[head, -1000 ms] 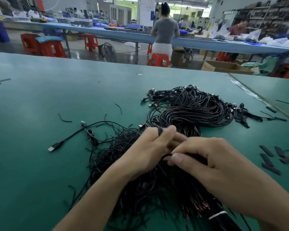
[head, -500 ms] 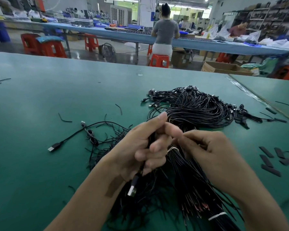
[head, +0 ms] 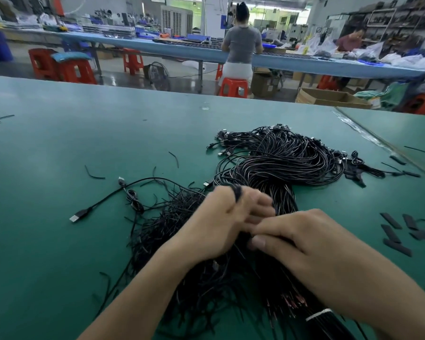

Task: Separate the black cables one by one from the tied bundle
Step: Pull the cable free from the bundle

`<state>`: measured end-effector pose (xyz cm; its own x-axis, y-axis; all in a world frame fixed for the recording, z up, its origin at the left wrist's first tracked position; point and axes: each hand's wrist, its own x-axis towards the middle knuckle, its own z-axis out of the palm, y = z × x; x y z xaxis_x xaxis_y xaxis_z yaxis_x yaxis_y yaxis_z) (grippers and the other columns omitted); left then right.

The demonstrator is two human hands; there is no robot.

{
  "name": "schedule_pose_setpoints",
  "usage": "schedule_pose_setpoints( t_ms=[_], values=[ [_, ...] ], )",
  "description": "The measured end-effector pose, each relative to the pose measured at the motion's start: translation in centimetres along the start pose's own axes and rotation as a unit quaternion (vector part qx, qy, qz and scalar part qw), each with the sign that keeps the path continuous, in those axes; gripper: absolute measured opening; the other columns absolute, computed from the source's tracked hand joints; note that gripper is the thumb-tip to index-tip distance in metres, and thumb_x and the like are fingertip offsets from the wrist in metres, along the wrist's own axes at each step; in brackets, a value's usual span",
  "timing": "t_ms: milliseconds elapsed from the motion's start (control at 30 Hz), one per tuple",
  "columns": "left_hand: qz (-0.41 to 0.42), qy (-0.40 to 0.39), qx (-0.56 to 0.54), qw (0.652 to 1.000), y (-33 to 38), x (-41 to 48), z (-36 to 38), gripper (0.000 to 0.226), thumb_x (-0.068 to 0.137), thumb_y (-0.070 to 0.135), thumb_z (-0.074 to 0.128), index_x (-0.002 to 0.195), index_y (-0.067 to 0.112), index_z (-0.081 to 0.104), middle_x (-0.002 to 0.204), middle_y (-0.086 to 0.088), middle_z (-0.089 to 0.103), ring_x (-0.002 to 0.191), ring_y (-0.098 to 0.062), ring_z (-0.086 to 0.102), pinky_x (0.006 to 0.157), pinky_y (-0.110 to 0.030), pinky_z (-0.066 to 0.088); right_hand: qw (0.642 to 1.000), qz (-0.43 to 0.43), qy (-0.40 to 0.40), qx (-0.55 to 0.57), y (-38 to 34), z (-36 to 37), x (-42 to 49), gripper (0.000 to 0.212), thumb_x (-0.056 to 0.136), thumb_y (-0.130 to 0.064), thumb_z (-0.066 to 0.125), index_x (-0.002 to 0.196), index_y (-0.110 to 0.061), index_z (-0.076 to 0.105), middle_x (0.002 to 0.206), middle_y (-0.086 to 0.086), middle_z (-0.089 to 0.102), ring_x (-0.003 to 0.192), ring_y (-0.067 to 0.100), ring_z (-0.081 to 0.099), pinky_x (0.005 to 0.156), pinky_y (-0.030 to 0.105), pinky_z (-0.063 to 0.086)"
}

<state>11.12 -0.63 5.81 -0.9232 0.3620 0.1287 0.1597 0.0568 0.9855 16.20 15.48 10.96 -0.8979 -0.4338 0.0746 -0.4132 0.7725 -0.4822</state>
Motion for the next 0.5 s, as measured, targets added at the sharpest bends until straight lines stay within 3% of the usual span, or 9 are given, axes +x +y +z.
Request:
schedule_pose_setpoints(
  t_ms=[67,133,200,267,333,400,500],
  values=[
    [-0.012,-0.088,0.068,0.994,0.6,-0.6,0.2,0.049,0.108,0.033,0.038,0.079,0.012,0.073,0.067,0.003,0.072,0.063,-0.008,0.068,0.06,-0.016,0.052,0.999,-0.002,0.049,0.015,0.5,-0.8,-0.3,0.016,0.084,-0.051,0.058,0.076,-0.039,0.067,0.07,-0.022,0.065,0.07,0.004,0.06,0.063,0.029,0.048],
    [-0.058,-0.165,0.056,0.983,1.2,-0.9,0.2,0.067,0.104,0.052,0.031,0.077,0.006,0.072,0.052,0.006,0.061,0.048,-0.011,0.06,0.054,-0.02,0.052,0.993,-0.018,0.111,0.029,1.2,-1.2,-0.5,0.011,0.077,-0.05,0.069,0.073,-0.039,0.071,0.068,-0.022,0.067,0.069,0.002,0.062,0.063,0.024,0.048],
    [-0.097,-0.203,0.03,0.974,1.6,-1.2,0.0,0.078,0.095,0.069,0.021,0.071,0.012,0.069,0.044,0.01,0.041,0.039,-0.009,0.042,0.048,-0.02,0.046,0.984,-0.039,0.166,0.053,1.8,-1.2,-0.4,0.011,0.074,-0.047,0.078,0.071,-0.038,0.073,0.066,-0.019,0.067,0.064,0.002,0.061,0.057,0.013,0.043],
    [-0.13,-0.234,-0.027,0.963,2.1,-1.4,-0.3,0.077,0.09,0.077,0.018,0.06,0.019,0.059,0.044,0.011,0.027,0.037,-0.007,0.028,0.041,-0.018,0.037,0.973,-0.046,0.192,0.119,2.2,-0.7,0.2,0.015,0.072,-0.047,0.082,0.071,-0.035,0.073,0.07,-0.013,0.068,0.062,0.007,0.062,0.055,0.014,0.043],
    [-0.148,-0.283,-0.109,0.941,2.4,-1.5,-0.7,0.071,0.093,0.076,0.023,0.056,0.022,0.05,0.044,0.013,0.024,0.036,-0.005,0.023,0.036,-0.016,0.029,0.947,-0.053,0.162,0.273,2.5,0.0,0.8,0.018,0.068,-0.039,0.081,0.071,-0.023,0.073,0.084,-0.004,0.071,0.07,0.01,0.066,0.061,0.021,0.05],
    [-0.151,-0.339,-0.188,0.909,2.5,-1.7,-1.0,0.062,0.097,0.066,0.028,0.057,0.024,0.048,0.044,0.014,0.026,0.036,-0.002,0.023,0.034,-0.015,0.026,0.895,-0.074,0.079,0.434,2.8,0.6,1.3,0.018,0.07,-0.025,0.082,0.072,-0.012,0.069,0.093,0.002,0.075,0.08,0.012,0.07,0.069,0.02,0.054],
    [-0.143,-0.374,-0.247,0.883,2.5,-1.8,-1.0,0.053,0.1,0.052,0.031,0.06,0.022,0.048,0.045,0.012,0.031,0.036,-0.001,0.03,0.037,-0.016,0.037,0.853,-0.085,0.01,0.514,2.9,1.1,1.4,0.028,0.076,-0.029,0.083,0.076,-0.007,0.066,0.074,0.002,0.068,0.067,0.01,0.065,0.064,0.019,0.054]
  ],
)
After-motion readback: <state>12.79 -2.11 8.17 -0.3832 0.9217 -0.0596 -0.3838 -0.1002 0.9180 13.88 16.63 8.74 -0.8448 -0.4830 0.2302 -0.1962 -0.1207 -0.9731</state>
